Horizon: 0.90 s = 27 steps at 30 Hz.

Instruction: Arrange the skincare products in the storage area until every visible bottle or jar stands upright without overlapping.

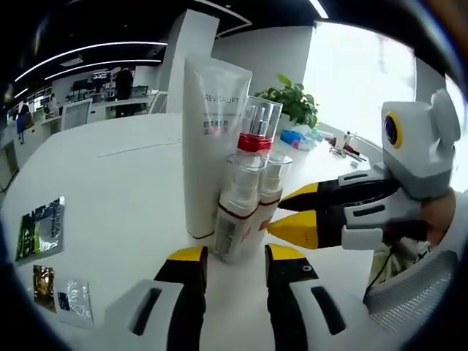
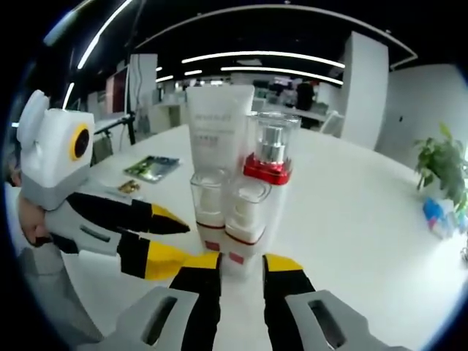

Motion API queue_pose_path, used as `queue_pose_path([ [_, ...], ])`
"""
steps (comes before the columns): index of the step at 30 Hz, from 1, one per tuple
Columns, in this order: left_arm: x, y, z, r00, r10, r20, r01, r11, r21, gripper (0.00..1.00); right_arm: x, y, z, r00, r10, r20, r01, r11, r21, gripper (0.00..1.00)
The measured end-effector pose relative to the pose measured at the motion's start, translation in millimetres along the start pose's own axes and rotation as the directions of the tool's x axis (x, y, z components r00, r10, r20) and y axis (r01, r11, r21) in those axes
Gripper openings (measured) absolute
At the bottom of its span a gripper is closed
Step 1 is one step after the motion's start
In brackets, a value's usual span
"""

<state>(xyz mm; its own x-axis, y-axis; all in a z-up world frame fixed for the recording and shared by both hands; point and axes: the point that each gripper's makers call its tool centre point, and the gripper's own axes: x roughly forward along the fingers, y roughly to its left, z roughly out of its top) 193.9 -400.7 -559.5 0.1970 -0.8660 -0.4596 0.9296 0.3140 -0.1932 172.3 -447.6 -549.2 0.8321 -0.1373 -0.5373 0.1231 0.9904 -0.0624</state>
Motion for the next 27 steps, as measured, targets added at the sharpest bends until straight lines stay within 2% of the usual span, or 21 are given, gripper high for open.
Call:
queue_pose_path([
  [4,-4,3.2,1.2,1.0,0.001,0.005,-0.001,1.0,0.002,0.29,-2,1,0.1,1.0,0.003,0.003,-0.003,1.0,-0.001,0.27],
  [10,-12,10.9,1.8,1.0,0.012,0.007,-0.012,1.0,0.008,0.34,-3,4,-0.7,1.0,0.013,-0.001,-0.013,1.0,-0.012,0.34],
  [16,-20,17.3,-6.2,0.999,0.021,-0.025,-0.021,0.999,0.025,0.38,-3,5,-9.3,0.999,0.013,-0.047,-0.013,1.0,-0.006,0.51],
  [19,-26,23.9,-4.5,0.999,0.028,-0.027,-0.028,1.0,0.008,0.39,-4,12,-12.8,0.997,0.042,-0.067,-0.041,0.999,0.007,0.6],
  [24,-35,26.2,-0.3,0.999,0.014,-0.03,-0.013,1.0,0.014,0.48,-6,22,-12.6,0.995,0.085,-0.06,-0.083,0.996,0.031,0.67],
  [27,-41,29.4,0.5,0.999,0.008,-0.036,-0.008,1.0,0.019,0.51,-8,26,-14.4,0.993,0.098,-0.071,-0.096,0.995,0.034,0.75],
])
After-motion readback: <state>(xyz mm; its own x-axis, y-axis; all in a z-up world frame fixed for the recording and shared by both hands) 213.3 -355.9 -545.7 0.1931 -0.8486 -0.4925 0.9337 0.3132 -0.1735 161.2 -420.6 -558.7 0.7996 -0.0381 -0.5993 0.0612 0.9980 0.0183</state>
